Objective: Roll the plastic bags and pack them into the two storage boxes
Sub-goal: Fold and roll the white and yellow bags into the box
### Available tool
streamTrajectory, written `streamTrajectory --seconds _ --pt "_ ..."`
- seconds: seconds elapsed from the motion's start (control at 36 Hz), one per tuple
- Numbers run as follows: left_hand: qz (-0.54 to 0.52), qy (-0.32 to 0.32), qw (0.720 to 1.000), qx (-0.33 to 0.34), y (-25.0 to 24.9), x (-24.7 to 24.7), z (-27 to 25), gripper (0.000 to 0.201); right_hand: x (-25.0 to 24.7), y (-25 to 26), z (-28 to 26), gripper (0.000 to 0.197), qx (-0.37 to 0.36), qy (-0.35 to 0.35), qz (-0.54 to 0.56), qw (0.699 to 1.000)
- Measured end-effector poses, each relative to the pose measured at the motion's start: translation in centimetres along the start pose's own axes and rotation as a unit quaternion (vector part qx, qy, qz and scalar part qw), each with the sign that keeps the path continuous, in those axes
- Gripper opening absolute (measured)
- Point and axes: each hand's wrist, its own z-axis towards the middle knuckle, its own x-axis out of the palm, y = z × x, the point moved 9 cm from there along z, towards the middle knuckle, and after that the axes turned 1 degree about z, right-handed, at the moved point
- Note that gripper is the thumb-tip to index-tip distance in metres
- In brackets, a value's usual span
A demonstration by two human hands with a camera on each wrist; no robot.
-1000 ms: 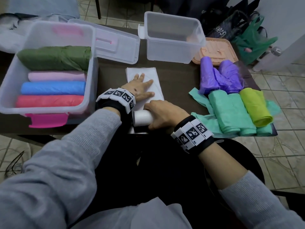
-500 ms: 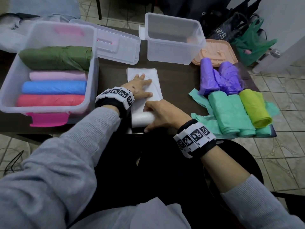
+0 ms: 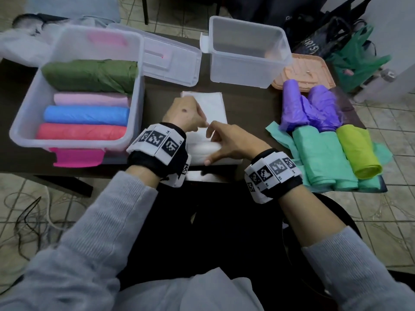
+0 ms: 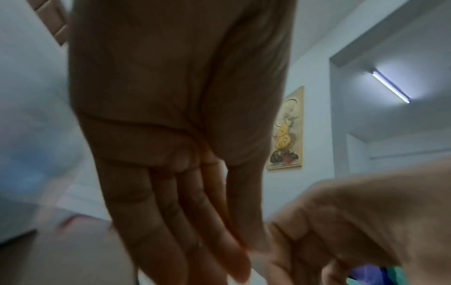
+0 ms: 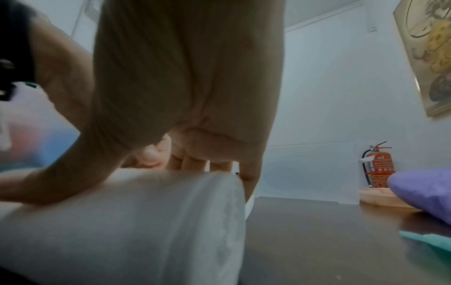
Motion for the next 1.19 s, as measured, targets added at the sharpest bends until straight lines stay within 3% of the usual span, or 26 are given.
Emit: streamTrajectory --seconds 0.11,0.28,0.39,0.47,0.64,0.72,0.83,1.0,1.19 --pt "0.039 0.067 0.997 0.000 1.1 1.2 -1.5 0.009 -0.6 0.0 0.3 0.047 0.000 -0.002 -0.019 1.000" --pt "0.029 0.087 0.996 0.010 2.3 1.9 -2.1 0.029 -1.0 -0.3 0.4 0.050 -0.005 -0.037 -0.055 0.998" --pt "0.035 0.089 0.995 0.011 2.6 2.4 -1.8 0.030 -1.6 0.4 -0.2 0.048 -0.019 -0.119 -0.071 0.990" --pt "0.046 0.101 0.994 0.007 2.6 2.6 -1.6 0.029 -1.6 1.5 -0.9 0.043 -0.030 -0.158 -0.168 0.973" --pt "0.057 0.111 0.992 -0.006 2.8 2.9 -1.0 0.029 -0.2 1.7 -2.0 0.051 -0.033 -0.113 -0.224 0.968" --pt "0.042 0.059 0.997 -0.001 2.6 1.9 -0.5 0.028 0.2 1.5 -1.9 0.049 -0.035 -0.108 -0.223 0.968" --pt "0.015 -0.009 0.998 0.054 1.2 0.7 -0.5 0.025 -0.2 0.9 -1.0 0.059 -0.010 -0.065 -0.163 0.984" --pt "0.046 0.035 0.996 0.070 0.1 1.7 -0.8 0.040 -1.5 0.6 0.4 0.054 0.027 -0.004 -0.095 0.995" --pt "0.044 0.091 0.994 0.052 0.6 1.4 0.0 0.032 -1.7 0.2 0.9 0.046 0.047 0.063 -0.078 0.994"
